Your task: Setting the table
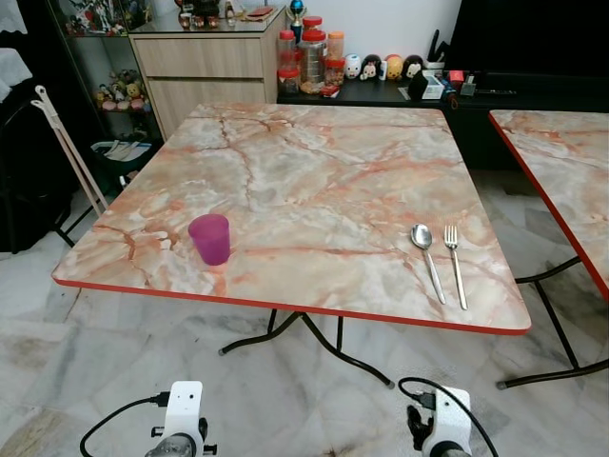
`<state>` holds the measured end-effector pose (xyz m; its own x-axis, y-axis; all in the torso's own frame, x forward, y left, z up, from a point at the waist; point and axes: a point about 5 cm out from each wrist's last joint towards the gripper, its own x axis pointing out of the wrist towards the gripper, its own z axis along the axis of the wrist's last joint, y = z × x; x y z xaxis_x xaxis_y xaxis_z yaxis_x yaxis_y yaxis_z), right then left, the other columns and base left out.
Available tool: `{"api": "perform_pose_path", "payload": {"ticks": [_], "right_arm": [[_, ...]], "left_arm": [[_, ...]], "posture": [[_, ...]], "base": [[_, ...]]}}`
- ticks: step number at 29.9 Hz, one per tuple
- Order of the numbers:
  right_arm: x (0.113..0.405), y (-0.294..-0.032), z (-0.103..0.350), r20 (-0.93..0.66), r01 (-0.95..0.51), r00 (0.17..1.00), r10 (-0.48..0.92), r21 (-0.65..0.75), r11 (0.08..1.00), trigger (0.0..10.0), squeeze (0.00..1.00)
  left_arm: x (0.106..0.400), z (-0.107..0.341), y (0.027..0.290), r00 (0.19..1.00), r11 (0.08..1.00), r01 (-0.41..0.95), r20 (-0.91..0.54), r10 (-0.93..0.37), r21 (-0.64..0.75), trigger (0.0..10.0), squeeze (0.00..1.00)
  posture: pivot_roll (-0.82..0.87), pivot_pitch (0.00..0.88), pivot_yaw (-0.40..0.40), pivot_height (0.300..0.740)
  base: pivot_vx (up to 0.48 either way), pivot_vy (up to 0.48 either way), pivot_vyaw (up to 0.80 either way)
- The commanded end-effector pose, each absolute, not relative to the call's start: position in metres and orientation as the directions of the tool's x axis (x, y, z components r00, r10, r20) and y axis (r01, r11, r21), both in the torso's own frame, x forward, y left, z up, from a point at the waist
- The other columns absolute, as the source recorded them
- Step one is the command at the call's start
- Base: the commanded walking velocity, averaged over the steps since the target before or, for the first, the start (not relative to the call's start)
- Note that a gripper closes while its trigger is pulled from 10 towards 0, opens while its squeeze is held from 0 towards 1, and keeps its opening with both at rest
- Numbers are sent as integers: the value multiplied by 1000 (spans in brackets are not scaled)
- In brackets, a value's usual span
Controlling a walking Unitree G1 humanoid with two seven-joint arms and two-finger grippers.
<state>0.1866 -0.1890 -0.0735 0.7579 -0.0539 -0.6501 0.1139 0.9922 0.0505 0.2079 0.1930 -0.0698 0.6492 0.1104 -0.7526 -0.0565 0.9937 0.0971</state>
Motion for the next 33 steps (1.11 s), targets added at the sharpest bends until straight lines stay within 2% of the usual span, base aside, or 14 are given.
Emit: {"api": "perform_pose_path", "payload": {"ticks": [1,2,7,13,14,15,16,17,24,29,33], "right_arm": [[191,-190,-68,-601,77,798,-42,33,997,10000,1000],[195,-191,-62,-552,49,833,-29,22,999,10000,1000],[198,-193,-51,-453,-8,892,-1,-19,1000,10000,1000],[195,-193,-46,-397,-20,918,5,-34,999,10000,1000],[193,-193,-44,-377,-29,926,11,-40,999,10000,667],[191,-193,-42,-361,-28,933,11,-41,999,10000,243],[191,-193,-42,-361,-28,933,11,-41,999,10000,243],[189,-193,-40,-347,-36,938,17,-50,998,10000,0],[180,-197,-25,-255,-27,967,2,-93,995,10000,0],[191,-200,-1,-142,10,990,-25,-104,995,10000,0],[211,-191,22,-60,4,998,-9,-83,996,10000,0]], "left_arm": [[204,-72,195,634,993,-35,-766,108,111,10000,0],[205,-71,195,635,993,-33,-765,107,111,10000,0],[204,-72,197,633,993,-40,-766,111,111,10000,0],[202,-73,197,628,993,-42,-770,112,111,10000,0],[201,-73,197,627,993,-44,-771,114,111,10000,0],[200,-74,197,625,993,-45,-772,115,111,10000,0],[200,-74,197,625,993,-45,-772,115,111,10000,0],[200,-74,198,624,993,-45,-773,115,112,10000,0],[200,-74,200,623,992,-45,-773,120,118,10000,0],[200,-73,200,625,992,-44,-771,121,120,10000,0],[201,-73,199,625,992,-37,-772,116,119,10000,0]], "posture": [[-31,0,0,740],[-31,0,-2,740],[-38,0,0,740],[-38,0,-1,740],[-41,0,2,740],[-44,0,3,740],[-44,0,3,740],[-45,0,4,740],[-52,0,10,740],[-58,0,13,740],[-55,0,13,740]], "base": [[0,0,0],[0,0,0],[0,0,0],[0,0,0],[0,0,0],[0,0,0],[0,0,0],[0,0,0],[0,0,0],[0,0,0],[0,0,0]]}}
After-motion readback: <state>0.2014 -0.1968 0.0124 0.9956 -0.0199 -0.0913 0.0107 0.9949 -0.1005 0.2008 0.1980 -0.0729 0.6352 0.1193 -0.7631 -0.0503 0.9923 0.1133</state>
